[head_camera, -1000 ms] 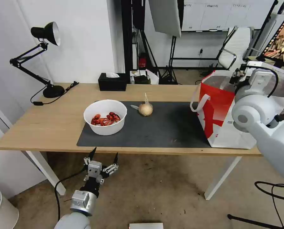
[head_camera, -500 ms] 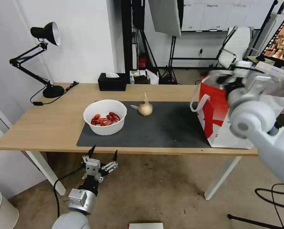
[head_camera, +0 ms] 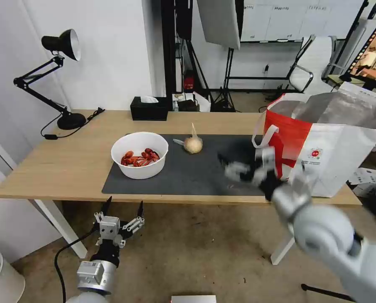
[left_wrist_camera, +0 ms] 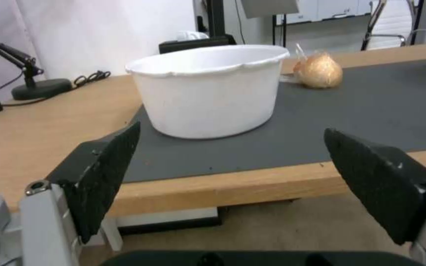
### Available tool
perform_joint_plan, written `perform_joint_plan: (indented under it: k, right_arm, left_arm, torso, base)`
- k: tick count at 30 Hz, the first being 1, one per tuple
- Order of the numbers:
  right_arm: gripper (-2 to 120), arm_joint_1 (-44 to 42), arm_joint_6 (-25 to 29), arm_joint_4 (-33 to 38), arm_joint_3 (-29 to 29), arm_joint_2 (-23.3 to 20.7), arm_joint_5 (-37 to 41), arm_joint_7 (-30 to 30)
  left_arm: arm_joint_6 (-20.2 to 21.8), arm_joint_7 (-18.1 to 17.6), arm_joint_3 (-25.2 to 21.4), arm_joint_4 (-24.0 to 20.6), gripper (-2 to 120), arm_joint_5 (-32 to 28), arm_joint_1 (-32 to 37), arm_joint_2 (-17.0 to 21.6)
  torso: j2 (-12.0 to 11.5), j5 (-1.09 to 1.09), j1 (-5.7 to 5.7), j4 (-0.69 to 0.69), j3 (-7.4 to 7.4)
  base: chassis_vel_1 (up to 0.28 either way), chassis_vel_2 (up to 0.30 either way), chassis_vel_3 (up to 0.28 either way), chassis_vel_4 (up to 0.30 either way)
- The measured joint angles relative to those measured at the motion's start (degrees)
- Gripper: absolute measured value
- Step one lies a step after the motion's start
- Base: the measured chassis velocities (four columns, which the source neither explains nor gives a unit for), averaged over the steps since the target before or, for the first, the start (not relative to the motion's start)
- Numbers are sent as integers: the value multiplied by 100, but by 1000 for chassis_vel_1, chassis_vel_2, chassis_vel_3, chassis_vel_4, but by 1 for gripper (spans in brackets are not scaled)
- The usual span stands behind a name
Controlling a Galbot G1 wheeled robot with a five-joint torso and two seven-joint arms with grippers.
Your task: Pick up the trash from the table and place it into the takeout bag.
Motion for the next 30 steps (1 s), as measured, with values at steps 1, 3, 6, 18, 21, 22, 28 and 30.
perform_joint_plan:
  k: [1,3,6,18,21,22,28,30]
  right_arm:
    - [100,-464,111,0,92,157,-355,-78]
    - [100,-764,191,-6,137,266,-576,-110]
    - [100,-1465,506,-98,198,588,-1155,-141]
    - [100,-1627,738,-200,142,846,-1383,-40]
    - [100,-1594,767,-220,131,858,-1372,-36]
    - [100,-1573,775,-230,125,860,-1363,-34]
    - [100,-1501,779,-261,111,859,-1347,-20]
    - [100,-1471,781,-274,94,858,-1343,-17]
  left_arm:
    - [-3,1,10,10,100,8,4,-9]
    - [-3,1,18,18,100,17,10,-17]
    - [-4,5,31,55,100,42,40,-27]
    - [57,160,2,91,100,102,185,-18]
    - [60,172,-1,107,100,116,201,-30]
    - [61,178,-1,109,100,126,210,-38]
    - [138,180,-1,97,100,157,232,-60]
    - [175,180,-11,73,100,161,248,-63]
  torso:
    - [0,0,0,0,0]
    - [0,0,0,0,0]
    - [0,-1,0,0,0]
    - [-1,0,1,2,1]
    - [-1,-1,1,2,1]
    - [-1,-1,1,2,1]
    - [-1,-1,1,2,1]
    - [-1,0,1,2,1]
  base:
    - [0,0,0,0]
    - [0,0,0,0]
    - [0,0,0,0]
    - [0,0,0,0]
    - [0,0,0,0]
    - [0,0,0,0]
    - [0,0,0,0]
    - [0,0,0,0]
